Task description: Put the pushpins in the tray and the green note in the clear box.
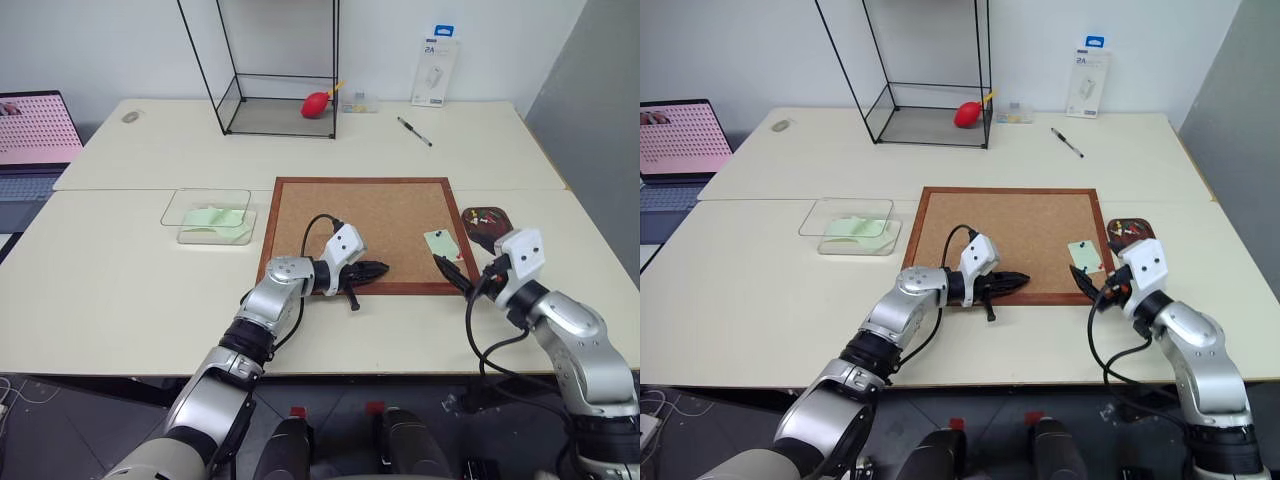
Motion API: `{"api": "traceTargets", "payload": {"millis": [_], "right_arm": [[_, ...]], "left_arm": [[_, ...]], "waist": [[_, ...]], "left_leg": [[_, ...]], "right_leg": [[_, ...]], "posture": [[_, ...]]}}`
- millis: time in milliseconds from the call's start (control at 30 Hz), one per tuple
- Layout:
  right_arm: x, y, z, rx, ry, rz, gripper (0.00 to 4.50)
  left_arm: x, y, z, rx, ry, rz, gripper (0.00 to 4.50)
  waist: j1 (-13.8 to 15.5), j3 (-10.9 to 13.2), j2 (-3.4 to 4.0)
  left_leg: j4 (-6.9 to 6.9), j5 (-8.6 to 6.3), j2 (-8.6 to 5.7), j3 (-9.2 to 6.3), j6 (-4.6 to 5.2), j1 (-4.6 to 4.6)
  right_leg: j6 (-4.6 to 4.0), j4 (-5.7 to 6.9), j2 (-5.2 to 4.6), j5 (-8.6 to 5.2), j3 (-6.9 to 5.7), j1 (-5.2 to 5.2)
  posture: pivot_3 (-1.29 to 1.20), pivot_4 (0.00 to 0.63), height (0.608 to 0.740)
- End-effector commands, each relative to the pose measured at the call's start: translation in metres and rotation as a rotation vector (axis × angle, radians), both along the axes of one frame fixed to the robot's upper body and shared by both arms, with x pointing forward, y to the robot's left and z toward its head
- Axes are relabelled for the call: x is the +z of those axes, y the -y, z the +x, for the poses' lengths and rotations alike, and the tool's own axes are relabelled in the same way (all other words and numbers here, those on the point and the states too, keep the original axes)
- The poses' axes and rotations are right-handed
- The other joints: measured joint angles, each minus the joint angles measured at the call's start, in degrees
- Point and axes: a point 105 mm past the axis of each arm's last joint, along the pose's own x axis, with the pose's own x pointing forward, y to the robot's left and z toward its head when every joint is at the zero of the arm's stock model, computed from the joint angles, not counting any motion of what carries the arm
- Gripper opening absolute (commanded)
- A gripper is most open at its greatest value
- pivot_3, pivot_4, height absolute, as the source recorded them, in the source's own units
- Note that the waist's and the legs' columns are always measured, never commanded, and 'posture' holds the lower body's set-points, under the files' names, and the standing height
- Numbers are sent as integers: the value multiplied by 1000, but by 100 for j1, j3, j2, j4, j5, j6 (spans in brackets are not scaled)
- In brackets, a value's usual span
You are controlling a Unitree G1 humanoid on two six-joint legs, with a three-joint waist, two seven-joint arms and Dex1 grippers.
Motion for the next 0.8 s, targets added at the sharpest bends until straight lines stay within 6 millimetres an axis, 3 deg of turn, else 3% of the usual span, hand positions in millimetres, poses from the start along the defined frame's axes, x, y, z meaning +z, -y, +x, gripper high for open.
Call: {"api": "traceTargets", "payload": {"millis": [33,367,533,800], "right_arm": [[9,3,19,-50,-18,16,4500],[5,4,70,-117,-116,0,4500],[-6,9,80,-141,-151,-29,4500],[-15,8,86,-152,-172,-37,2946]], "left_arm": [[-6,3,1,-6,19,40,14],[-8,6,-4,-25,11,26,14],[-7,6,-5,-22,11,21,14],[-6,5,-4,-9,17,15,0]], "waist": [[-1,-1,1],[3,-4,7],[0,-4,7],[-3,-4,8]], "left_leg": [[0,0,0,0,0,1],[-1,0,-1,0,0,3],[-1,0,-2,0,0,3],[-1,0,-2,1,0,4]], "right_leg": [[0,1,0,0,1,0],[0,2,-1,1,1,3],[0,2,-2,1,1,3],[0,4,-2,1,2,3]], "posture": [[0,150,740],[0,150,740],[0,150,740],[0,150,740]]}}
